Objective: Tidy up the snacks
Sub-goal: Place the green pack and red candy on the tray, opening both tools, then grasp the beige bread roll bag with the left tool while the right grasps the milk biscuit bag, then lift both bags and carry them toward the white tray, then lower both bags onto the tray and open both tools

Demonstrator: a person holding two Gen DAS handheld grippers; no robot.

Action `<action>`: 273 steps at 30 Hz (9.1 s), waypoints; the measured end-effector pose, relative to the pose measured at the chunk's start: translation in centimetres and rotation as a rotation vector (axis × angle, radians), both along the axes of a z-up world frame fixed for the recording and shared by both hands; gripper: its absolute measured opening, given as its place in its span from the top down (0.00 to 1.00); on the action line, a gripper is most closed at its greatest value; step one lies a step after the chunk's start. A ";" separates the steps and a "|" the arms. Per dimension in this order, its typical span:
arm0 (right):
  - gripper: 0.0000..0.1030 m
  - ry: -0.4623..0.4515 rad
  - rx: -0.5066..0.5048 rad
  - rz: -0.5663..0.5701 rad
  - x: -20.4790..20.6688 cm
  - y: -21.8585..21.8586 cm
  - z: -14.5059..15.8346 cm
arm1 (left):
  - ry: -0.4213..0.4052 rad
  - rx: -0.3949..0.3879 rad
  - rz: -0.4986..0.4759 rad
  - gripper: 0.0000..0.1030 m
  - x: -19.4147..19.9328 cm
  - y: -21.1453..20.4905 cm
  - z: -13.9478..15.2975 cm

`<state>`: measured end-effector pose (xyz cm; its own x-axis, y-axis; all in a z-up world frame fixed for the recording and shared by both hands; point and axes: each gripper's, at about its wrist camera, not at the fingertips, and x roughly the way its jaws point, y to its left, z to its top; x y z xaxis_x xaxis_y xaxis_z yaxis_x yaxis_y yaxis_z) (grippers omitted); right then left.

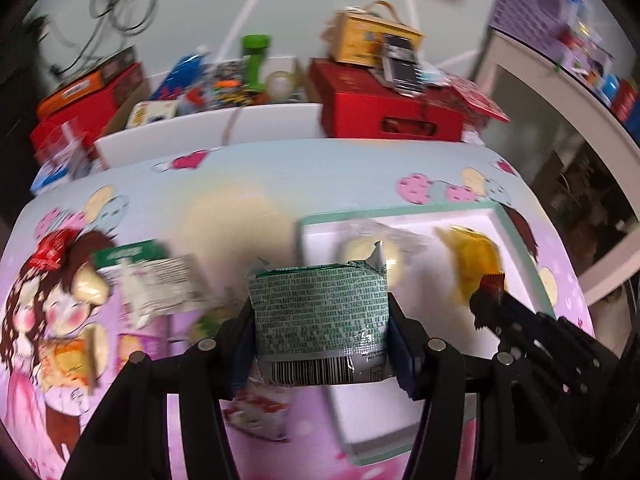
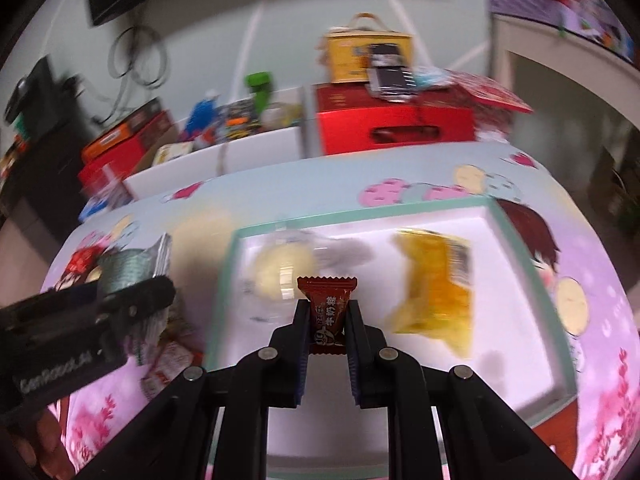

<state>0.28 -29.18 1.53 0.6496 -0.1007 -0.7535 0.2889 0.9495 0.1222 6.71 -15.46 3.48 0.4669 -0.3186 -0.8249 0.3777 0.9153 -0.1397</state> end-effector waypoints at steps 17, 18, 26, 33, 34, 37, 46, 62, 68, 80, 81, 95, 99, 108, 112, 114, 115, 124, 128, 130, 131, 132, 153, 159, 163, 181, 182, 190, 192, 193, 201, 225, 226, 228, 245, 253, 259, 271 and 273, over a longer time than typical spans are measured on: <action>0.81 0.167 0.076 -0.272 -3.1 -9.3 -3.4 | 0.076 0.104 -0.195 0.41 -3.4 -6.8 -4.5; 0.81 0.172 0.076 -0.274 -3.0 -9.3 -3.5 | 0.076 0.110 -0.196 0.40 -3.5 -6.9 -4.6; 0.67 0.215 0.079 -0.280 -2.8 -9.2 -4.3 | 0.046 0.102 -0.190 0.27 -3.2 -6.0 -3.7; 0.21 0.210 0.045 -0.259 -2.4 -8.3 -3.9 | -0.023 0.093 -0.079 0.11 -1.8 -1.2 -2.3; 0.17 0.213 0.040 -0.254 -2.3 -8.1 -3.9 | -0.039 0.099 -0.049 0.10 -1.5 0.0 -2.0; 0.08 0.207 0.024 -0.241 -2.0 -7.6 -3.8 | -0.070 0.108 0.023 0.09 -0.6 2.9 -1.6; 0.00 0.138 -0.016 -0.171 -0.8 -4.5 -2.6 | -0.140 0.090 0.238 0.08 0.5 12.9 0.2; 0.00 -0.024 0.024 -0.026 1.8 4.0 -0.7 | -0.073 0.017 0.550 0.07 -1.0 27.4 -0.5; 0.00 0.015 0.028 0.072 2.9 8.1 -1.6 | -0.034 -0.022 0.645 0.07 -1.3 31.1 -1.2; 0.00 0.086 0.065 0.236 3.8 15.0 -3.8 | 0.071 -0.035 0.629 0.07 0.3 30.8 -4.4; 0.00 0.093 0.070 0.238 3.7 15.2 -3.9 | 0.087 -0.040 0.628 0.07 0.7 30.6 -4.9; 0.00 0.133 0.064 0.229 4.1 15.3 -4.7 | 0.160 0.031 0.626 0.07 4.5 27.8 -9.0; 0.00 0.139 0.059 0.229 4.1 15.2 -4.9 | 0.188 0.051 0.587 0.07 4.2 27.4 -9.6; 0.01 0.141 0.051 0.227 3.8 15.0 -4.8 | 0.213 0.062 0.621 0.07 2.4 29.3 -9.3; 0.17 0.123 0.047 0.239 3.5 15.2 -4.2 | 0.233 0.043 0.641 0.07 2.3 29.6 -9.6; 0.26 0.129 0.054 0.252 3.6 15.5 -4.3 | 0.226 0.047 0.638 0.07 2.4 29.5 -9.4; 0.31 0.133 0.059 0.258 3.6 15.6 -4.4 | 0.223 0.048 0.636 0.08 2.4 29.4 -9.3; 0.33 0.183 0.050 0.269 4.3 16.1 -5.9 | 0.233 0.064 0.547 0.35 2.7 26.9 -9.3; 0.34 0.206 0.017 0.279 4.7 16.6 -6.6 | 0.231 0.086 0.496 0.39 3.1 25.6 -9.4; 0.36 0.213 0.004 0.278 4.8 16.8 -7.0 | 0.229 0.102 0.476 0.39 3.2 24.9 -9.4; 0.37 0.214 -0.015 0.279 4.8 16.9 -7.0 | 0.228 0.109 0.466 0.40 3.3 24.6 -9.6; 0.39 0.214 -0.023 0.280 4.8 17.0 -7.1 | 0.227 0.114 0.460 0.40 3.4 24.5 -9.6; 0.59 0.108 -0.023 0.273 3.6 16.4 -3.3 | 0.046 0.071 0.432 0.57 2.8 23.3 -3.8; 0.59 0.072 -0.008 0.276 2.8 16.4 -2.1 | -0.020 0.058 0.428 0.57 1.8 23.1 -1.5; 0.59 0.073 0.006 0.270 2.7 16.0 -1.9 | -0.049 0.053 0.420 0.57 1.4 22.8 -0.3; 0.59 0.043 0.062 0.118 1.1 9.8 -0.4 | -0.121 0.046 0.296 0.57 -0.5 17.0 1.9; 0.59 0.042 0.067 0.103 1.0 9.2 -0.4 | -0.118 0.038 0.277 0.57 -0.6 16.3 1.9; 0.59 0.043 0.085 -0.061 -0.6 3.1 -0.2 | -0.113 0.056 0.123 0.57 -1.8 10.1 1.3; 0.59 0.044 0.088 -0.103 -1.2 1.5 -0.3 | -0.103 0.056 0.074 0.57 -2.2 8.1 1.0; 0.59 0.044 0.089 -0.121 -1.5 0.9 -0.4 | -0.099 0.055 0.042 0.57 -2.6 6.9 0.8; 0.59 0.040 0.109 -0.251 -3.8 -4.2 -0.5 | -0.092 0.068 -0.144 0.57 -5.2 0.1 -0.3; 0.58 0.075 0.155 -0.332 -4.8 -7.7 -1.6 | -0.129 0.060 -0.361 0.56 -5.8 -9.0 -2.7; 0.58 0.077 0.156 -0.332 -4.8 -7.8 -1.6 | -0.124 0.059 -0.367 0.52 -5.8 -9.0 -2.7; 0.58 0.080 0.158 -0.332 -4.8 -7.8 -1.7 | -0.137 0.064 -0.355 0.37 -5.8 -8.8 -2.5; 0.58 0.111 0.155 -0.326 -4.3 -7.6 -2.1 | -0.033 0.064 -0.124 0.36 -2.2 -3.5 -2.5; 0.23 0.141 0.135 -0.291 -3.4 -6.8 -2.8 | 0.015 0.067 0.034 0.16 -0.4 0.1 -3.6; 0.07 0.145 0.097 -0.265 -3.0 -6.0 -3.0 | 0.013 0.065 0.116 0.08 0.1 2.2 -4.2; 0.00 0.115 0.023 -0.204 -2.3 -4.3 -2.6 | -0.013 0.059 0.120 0.08 0.1 3.1 -4.0; 0.00 0.096 0.018 -0.202 -2.3 -4.1 -2.3 | -0.009 0.055 0.118 0.08 0.2 3.2 -4.0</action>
